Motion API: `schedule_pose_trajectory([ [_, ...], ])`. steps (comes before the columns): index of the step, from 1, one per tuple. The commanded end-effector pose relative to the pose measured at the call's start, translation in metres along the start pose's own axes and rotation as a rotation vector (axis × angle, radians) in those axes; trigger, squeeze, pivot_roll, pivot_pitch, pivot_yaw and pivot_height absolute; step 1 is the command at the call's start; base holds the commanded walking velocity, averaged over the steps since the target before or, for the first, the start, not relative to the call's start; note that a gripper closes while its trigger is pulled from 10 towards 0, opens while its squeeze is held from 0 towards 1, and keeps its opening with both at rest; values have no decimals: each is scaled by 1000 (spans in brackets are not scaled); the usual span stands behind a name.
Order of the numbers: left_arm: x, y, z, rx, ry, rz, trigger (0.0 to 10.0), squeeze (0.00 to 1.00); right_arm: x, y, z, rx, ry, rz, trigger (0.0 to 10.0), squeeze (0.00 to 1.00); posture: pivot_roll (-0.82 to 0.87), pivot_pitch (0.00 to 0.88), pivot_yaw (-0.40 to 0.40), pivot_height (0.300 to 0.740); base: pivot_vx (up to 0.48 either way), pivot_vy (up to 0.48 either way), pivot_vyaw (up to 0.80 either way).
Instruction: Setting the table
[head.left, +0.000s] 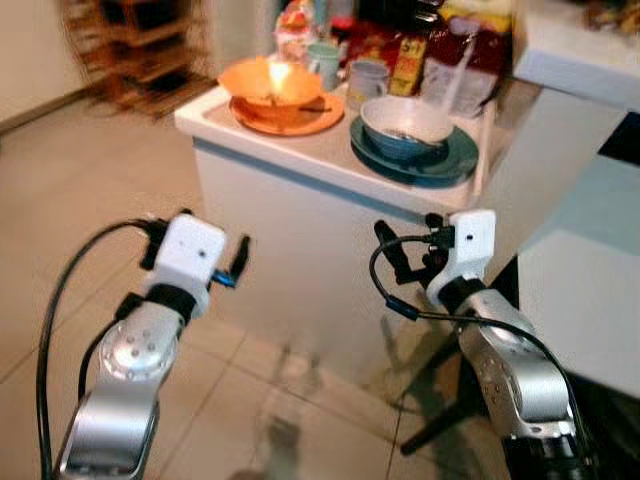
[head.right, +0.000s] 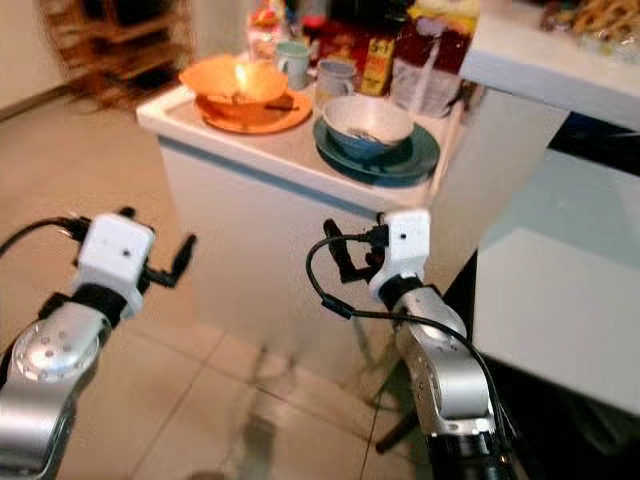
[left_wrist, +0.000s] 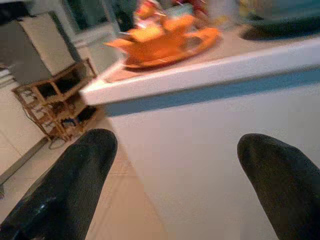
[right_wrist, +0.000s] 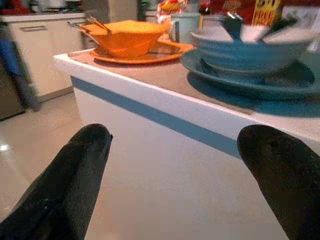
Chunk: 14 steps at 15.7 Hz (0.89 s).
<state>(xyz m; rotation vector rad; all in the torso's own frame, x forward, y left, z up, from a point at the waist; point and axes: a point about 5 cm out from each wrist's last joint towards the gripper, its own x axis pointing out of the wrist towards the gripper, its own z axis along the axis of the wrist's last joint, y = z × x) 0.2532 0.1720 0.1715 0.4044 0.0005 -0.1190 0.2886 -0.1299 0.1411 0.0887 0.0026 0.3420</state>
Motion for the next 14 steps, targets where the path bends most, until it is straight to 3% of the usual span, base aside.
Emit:
schedule_pose_trajectory([
  [1, 1, 3, -1, -1, 5, 37, 10000, 0, 2, 6, 7, -37, -31, 0, 10000, 0, 83, 0, -91, 740, 0, 480, -725],
  [7, 1, -2, 8, -58, -70, 44, 10000, 0, 6, -3, 19, -15, -105, -107, 10000, 0, 81, 0, -95, 740, 0, 451, -719],
  [10, 3, -3, 14, -19, -101, 54, 10000, 0, 7, -22, 28, 3, -140, -228, 10000, 0, 81, 0, -103, 740, 0, 0, 0],
  [12, 4, -4, 14, -17, -101, 55, 10000, 0, 9, -23, 33, -9, -146, -222, 10000, 0, 80, 0, -104, 740, 189, 0, 0],
  [14, 8, -3, 17, -22, -118, 65, 10000, 0, 14, -21, 43, -61, -157, -185, 10000, 0, 79, 0, -104, 740, 431, 0, -706],
])
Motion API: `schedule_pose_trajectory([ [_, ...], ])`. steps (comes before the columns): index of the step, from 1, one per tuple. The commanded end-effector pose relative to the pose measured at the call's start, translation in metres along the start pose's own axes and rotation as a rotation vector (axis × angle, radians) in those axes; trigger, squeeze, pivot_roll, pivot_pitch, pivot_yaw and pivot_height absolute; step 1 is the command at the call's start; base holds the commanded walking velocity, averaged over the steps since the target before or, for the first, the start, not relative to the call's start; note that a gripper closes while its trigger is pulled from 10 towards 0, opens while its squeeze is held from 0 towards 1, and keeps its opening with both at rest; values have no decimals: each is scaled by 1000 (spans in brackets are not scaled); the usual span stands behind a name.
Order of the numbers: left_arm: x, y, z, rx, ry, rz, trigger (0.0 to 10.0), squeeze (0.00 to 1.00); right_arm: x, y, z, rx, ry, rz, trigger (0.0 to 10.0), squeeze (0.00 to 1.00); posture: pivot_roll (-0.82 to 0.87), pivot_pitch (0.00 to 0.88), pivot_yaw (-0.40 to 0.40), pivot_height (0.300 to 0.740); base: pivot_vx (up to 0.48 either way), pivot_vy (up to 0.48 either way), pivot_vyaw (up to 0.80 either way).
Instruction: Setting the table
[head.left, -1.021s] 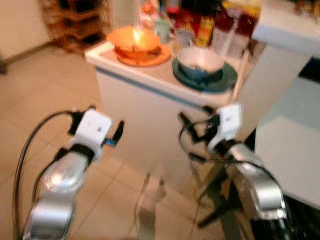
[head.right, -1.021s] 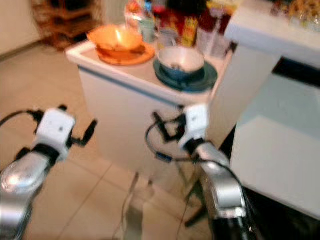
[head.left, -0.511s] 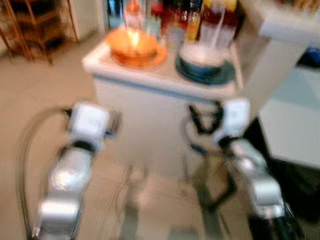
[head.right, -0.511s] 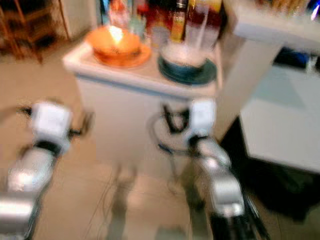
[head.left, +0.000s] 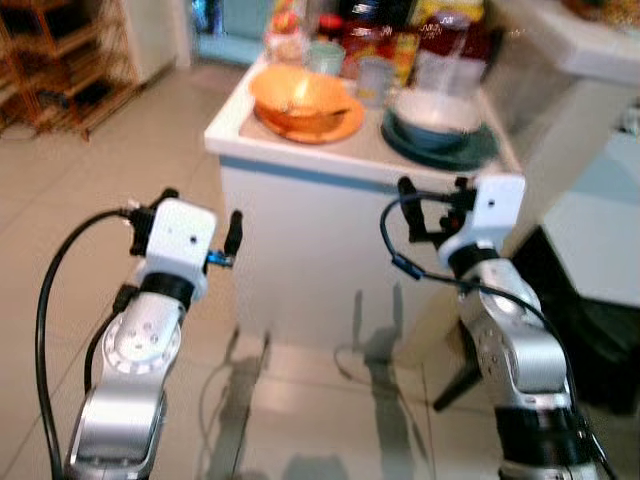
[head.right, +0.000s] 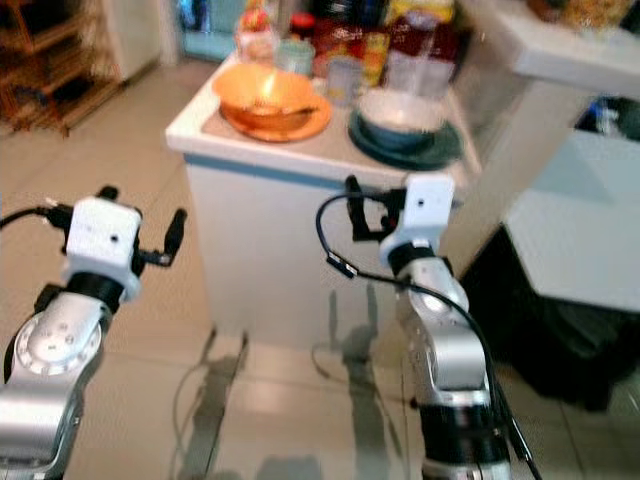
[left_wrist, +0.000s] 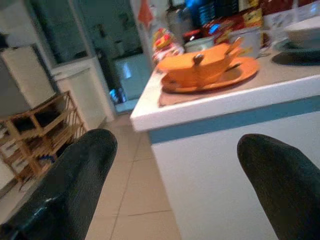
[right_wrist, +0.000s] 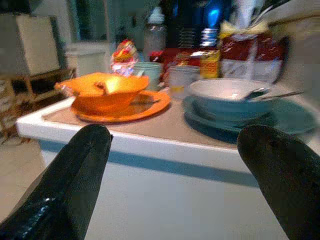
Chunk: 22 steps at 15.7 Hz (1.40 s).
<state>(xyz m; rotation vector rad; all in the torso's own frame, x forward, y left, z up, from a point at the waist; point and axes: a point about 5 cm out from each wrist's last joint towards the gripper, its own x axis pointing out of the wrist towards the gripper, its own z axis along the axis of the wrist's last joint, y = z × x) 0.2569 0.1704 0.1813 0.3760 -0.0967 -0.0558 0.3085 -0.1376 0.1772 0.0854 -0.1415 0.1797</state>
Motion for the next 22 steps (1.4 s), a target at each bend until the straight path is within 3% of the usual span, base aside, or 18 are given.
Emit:
schedule_pose_trajectory([
  [1, 5, -6, 8, -2, -38, -16, 10000, 0, 1, -11, 8, -37, -17, -25, 10000, 0, 79, 0, -104, 740, 428, 0, -763],
  [4, 8, -2, 12, -3, -58, -4, 10000, 0, 7, -11, 14, -89, -21, 11, 10000, 0, 77, 0, -107, 740, 435, 0, -252],
  [13, 9, 9, 15, -19, -63, 38, 10000, 0, 9, 10, 20, -64, -41, 151, 10000, 0, 81, 0, -121, 740, 438, 0, 0],
  [14, 9, 10, 15, -20, -65, 45, 10000, 0, 9, 11, 21, -48, -57, 157, 10000, 255, 82, 0, -123, 740, 412, 0, 0],
  [15, 9, 11, 16, -21, -66, 50, 10000, 0, 8, 11, 22, -37, -68, 159, 10000, 588, 82, 0, -125, 740, 405, 0, 0],
  [16, 9, 14, 17, -34, -75, 65, 10000, 0, 7, 12, 25, -15, -95, 165, 10000, 1000, 83, 0, -125, 740, 337, 0, 0],
  [20, 9, 12, 23, -30, -116, 13, 10000, 0, 13, 21, 26, -37, -91, 219, 10000, 973, 83, 0, -122, 740, 0, 0, 0],
  [21, 9, 12, 23, -26, -114, -7, 10000, 0, 15, 24, 24, -38, -76, 230, 10000, 0, 83, 0, -122, 740, 0, 0, 0],
  [22, 8, 11, 23, -30, -114, -36, 10000, 0, 20, 27, 22, -40, -67, 219, 10000, 0, 83, 0, -122, 740, 0, 0, 0],
])
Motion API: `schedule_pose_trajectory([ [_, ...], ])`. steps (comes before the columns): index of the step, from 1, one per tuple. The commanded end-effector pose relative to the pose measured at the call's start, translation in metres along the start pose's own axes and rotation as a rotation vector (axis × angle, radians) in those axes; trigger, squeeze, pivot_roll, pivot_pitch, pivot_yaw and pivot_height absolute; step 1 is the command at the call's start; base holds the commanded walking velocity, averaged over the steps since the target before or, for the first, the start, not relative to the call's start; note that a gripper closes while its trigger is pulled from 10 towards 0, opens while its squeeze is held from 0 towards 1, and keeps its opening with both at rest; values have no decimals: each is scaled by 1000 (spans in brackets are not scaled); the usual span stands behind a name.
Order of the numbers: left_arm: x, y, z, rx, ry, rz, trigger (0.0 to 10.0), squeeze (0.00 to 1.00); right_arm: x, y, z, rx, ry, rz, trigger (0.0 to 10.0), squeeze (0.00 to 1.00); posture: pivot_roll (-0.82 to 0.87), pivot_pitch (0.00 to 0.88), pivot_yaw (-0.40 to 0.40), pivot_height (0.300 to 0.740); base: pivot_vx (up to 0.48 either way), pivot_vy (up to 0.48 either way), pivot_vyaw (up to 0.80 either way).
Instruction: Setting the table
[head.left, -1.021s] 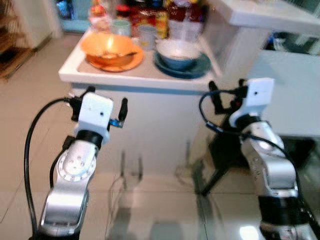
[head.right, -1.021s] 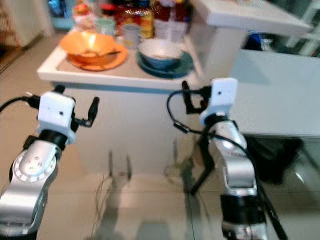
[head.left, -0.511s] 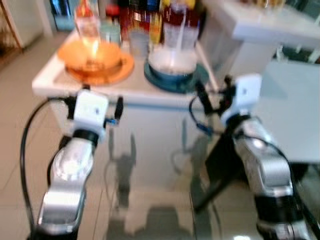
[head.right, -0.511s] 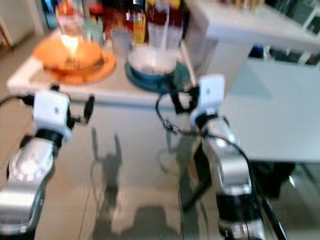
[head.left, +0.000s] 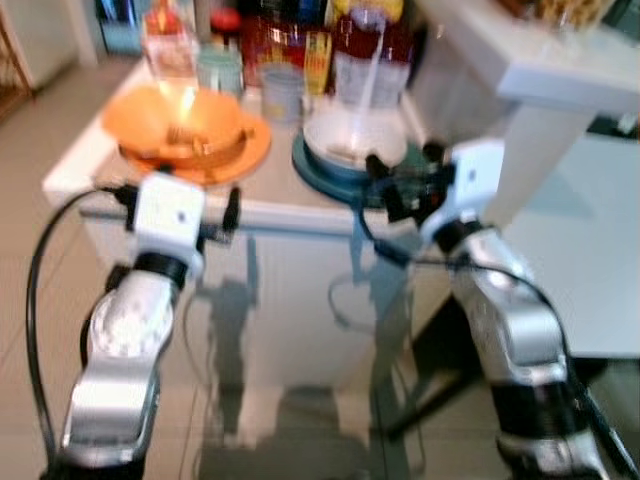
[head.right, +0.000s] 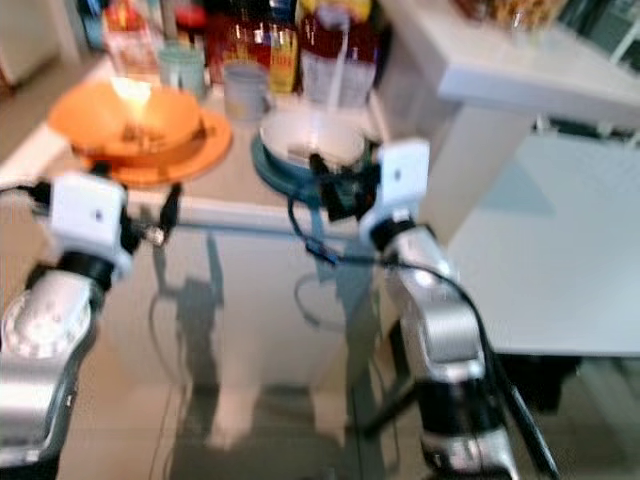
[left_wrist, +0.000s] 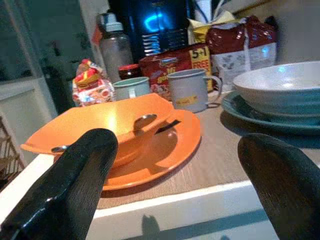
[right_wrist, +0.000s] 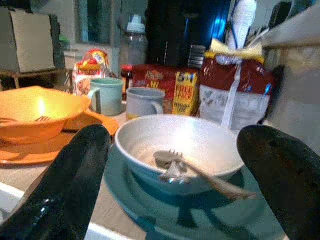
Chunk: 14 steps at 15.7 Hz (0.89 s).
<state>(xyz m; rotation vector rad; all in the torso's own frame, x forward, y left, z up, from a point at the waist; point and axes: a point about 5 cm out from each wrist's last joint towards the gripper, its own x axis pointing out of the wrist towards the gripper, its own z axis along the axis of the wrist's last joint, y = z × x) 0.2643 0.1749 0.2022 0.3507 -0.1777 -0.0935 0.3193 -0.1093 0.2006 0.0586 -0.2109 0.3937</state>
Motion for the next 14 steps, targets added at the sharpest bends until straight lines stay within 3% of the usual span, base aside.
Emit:
schedule_pose_trajectory([
  [1, 0, -2, 6, -10, -29, -22, 10000, 0, 5, 0, 1, -26, 2, -14, 10000, 0, 83, 0, -121, 740, 0, 0, 0],
  [6, 0, -13, 8, -9, -26, -122, 10000, 0, 25, -3, -5, 15, 40, -109, 10000, 0, 79, 0, -111, 740, 0, 0, 0],
  [9, -3, -23, 9, -48, -24, -216, 10000, 0, 37, 2, -14, 42, 98, -90, 10000, 0, 80, 0, -112, 740, 0, 0, 0],
  [14, -5, -24, 10, -63, -27, -234, 10000, 0, 48, 4, -18, 56, 110, -72, 10000, 0, 83, 0, -118, 740, 0, 0, 0],
])
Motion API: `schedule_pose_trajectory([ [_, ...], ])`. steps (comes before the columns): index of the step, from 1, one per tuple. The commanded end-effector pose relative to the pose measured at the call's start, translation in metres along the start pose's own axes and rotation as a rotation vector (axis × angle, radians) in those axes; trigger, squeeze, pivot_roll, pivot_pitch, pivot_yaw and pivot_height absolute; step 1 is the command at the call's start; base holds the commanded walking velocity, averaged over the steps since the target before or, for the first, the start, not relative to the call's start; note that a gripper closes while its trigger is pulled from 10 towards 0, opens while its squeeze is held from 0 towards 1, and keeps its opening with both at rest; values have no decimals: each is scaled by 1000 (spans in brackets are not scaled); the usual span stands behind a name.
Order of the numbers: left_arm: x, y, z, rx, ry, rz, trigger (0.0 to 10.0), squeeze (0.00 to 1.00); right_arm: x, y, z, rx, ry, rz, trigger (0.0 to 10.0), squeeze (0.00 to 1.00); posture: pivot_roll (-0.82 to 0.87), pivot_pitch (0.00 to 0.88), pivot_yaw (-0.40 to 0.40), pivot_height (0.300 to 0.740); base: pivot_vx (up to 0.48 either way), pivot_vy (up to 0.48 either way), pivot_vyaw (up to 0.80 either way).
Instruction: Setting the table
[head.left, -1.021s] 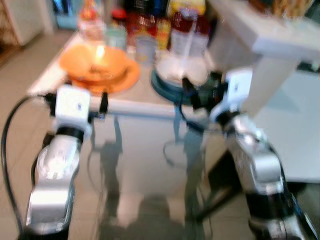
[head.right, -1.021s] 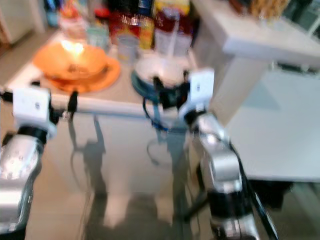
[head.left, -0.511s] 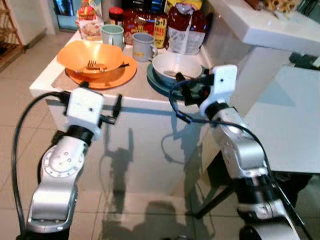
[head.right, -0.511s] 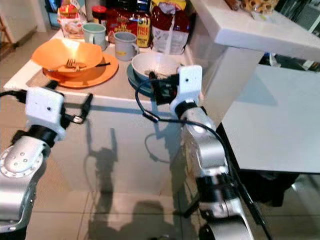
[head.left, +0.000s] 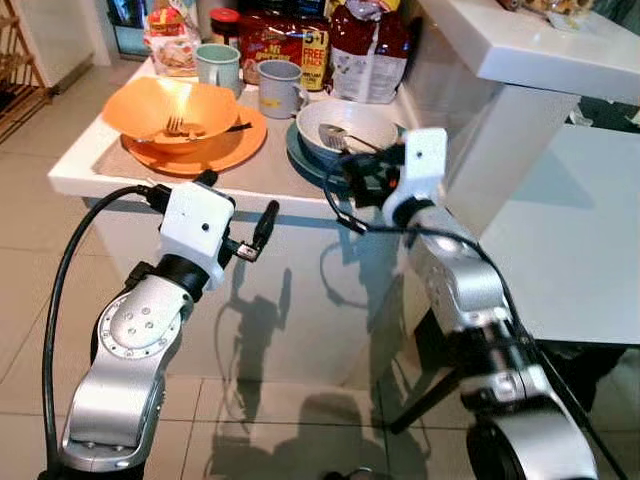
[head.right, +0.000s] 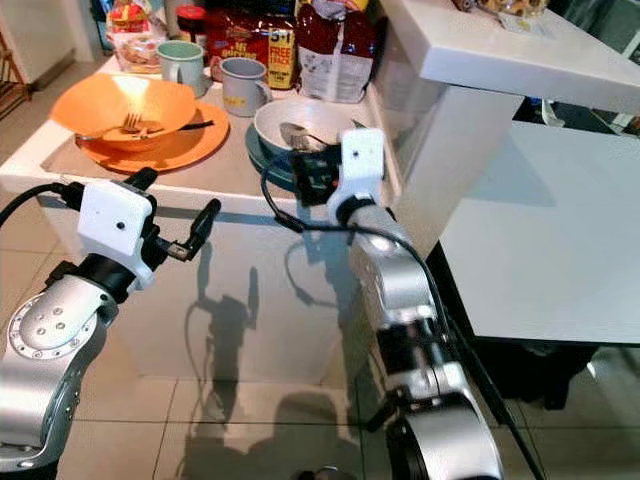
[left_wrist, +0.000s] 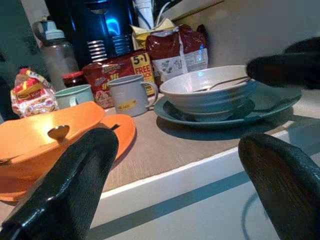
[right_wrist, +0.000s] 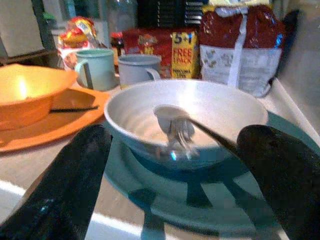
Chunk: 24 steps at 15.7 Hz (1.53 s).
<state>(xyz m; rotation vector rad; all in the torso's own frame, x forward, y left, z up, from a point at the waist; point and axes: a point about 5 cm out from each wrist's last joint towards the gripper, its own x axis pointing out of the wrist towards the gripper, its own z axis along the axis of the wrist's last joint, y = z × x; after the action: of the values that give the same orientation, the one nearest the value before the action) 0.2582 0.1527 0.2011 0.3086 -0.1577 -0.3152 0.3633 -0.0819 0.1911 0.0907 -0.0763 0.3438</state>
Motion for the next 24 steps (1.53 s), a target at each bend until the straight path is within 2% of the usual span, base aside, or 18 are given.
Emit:
schedule_pose_trajectory([
  [1, -1, -3, 3, -5, -5, -19, 10000, 0, 2, -3, 3, 6, -11, -11, 10000, 0, 83, 0, -119, 740, 0, 0, 0],
  [2, -2, -5, 2, -14, -1, -34, 10000, 0, 9, 0, 3, 13, -2, -6, 10000, 0, 84, 0, -122, 740, 0, 0, 0],
  [5, -4, -9, 2, -23, 6, -59, 10000, 0, 13, 4, 3, 18, 6, 17, 10000, 0, 86, 0, -124, 740, 0, 0, 0],
  [6, -4, -9, 2, -22, 7, -62, 10000, 0, 13, 5, 2, 18, 11, 22, 9216, 0, 86, 0, -124, 740, 0, 0, 0],
  [7, -4, -10, 2, -22, 8, -63, 10000, 0, 14, 6, 1, 17, 13, 24, 9216, 0, 86, 0, -124, 740, 0, 0, 0],
  [8, -5, -10, 2, -23, 9, -65, 10000, 0, 15, 6, 0, 19, 13, 29, 4745, 0, 84, 0, -123, 740, 0, 0, 0],
  [10, -5, -10, 2, -24, 11, -68, 10000, 0, 16, 5, 0, 21, 11, 31, 3608, 0, 84, 0, -123, 740, 0, 0, 0],
  [11, -4, -11, 1, -24, 12, -70, 10000, 0, 16, 5, 0, 22, 12, 30, 1608, 0, 83, 0, -124, 740, 0, 0, 0],
  [12, -4, -11, 1, -24, 13, -73, 10000, 0, 17, 4, -1, 23, 13, 29, 392, 0, 83, 0, -124, 740, 0, 0, 0],
  [13, -4, -12, 1, -25, 16, -80, 10000, 0, 17, 3, -1, 25, 15, 26, 0, 0, 85, 0, -125, 740, 0, 0, 0],
  [24, -7, -20, -2, -38, 26, -130, 10000, 0, 20, 0, -1, 17, 12, 15, 0, 0, 91, 0, -132, 740, 0, 0, 0],
])
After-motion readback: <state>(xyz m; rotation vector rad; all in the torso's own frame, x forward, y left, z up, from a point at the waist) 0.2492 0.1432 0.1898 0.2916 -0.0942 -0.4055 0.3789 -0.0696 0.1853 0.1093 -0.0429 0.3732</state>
